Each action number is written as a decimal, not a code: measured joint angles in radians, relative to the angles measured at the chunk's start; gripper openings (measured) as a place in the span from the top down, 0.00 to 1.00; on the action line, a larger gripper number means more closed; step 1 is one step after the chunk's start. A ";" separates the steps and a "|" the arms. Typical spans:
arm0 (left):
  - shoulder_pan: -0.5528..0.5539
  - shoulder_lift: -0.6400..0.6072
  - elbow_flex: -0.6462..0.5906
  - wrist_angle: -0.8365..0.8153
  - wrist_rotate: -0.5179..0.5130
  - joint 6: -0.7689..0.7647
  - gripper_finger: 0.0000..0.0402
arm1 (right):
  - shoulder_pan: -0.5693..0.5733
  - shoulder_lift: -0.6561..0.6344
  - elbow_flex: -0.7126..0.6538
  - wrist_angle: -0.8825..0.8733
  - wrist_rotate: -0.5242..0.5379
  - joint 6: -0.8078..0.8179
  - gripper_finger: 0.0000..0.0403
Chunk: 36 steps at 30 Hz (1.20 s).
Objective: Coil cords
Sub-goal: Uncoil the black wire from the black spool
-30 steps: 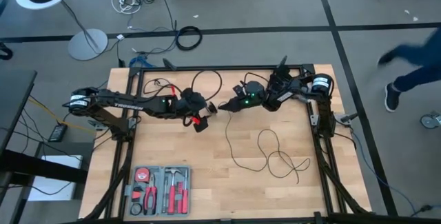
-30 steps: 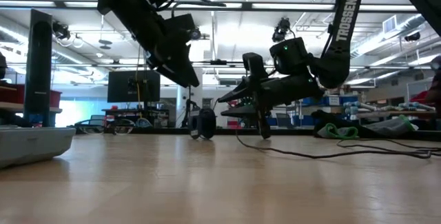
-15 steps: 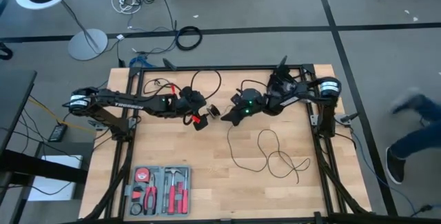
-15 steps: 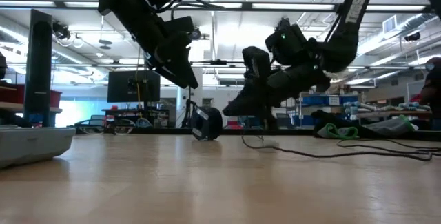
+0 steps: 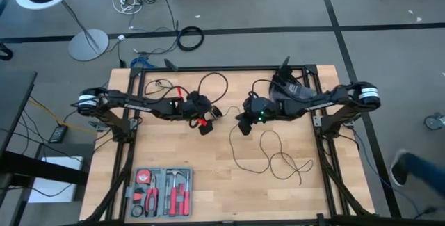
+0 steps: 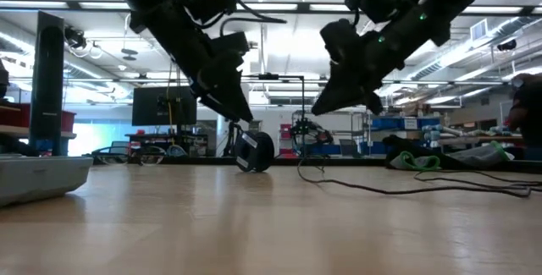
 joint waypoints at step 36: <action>0.001 0.019 0.000 0.024 -0.007 0.043 0.06 | 0.004 0.316 0.178 0.073 0.249 -0.878 0.69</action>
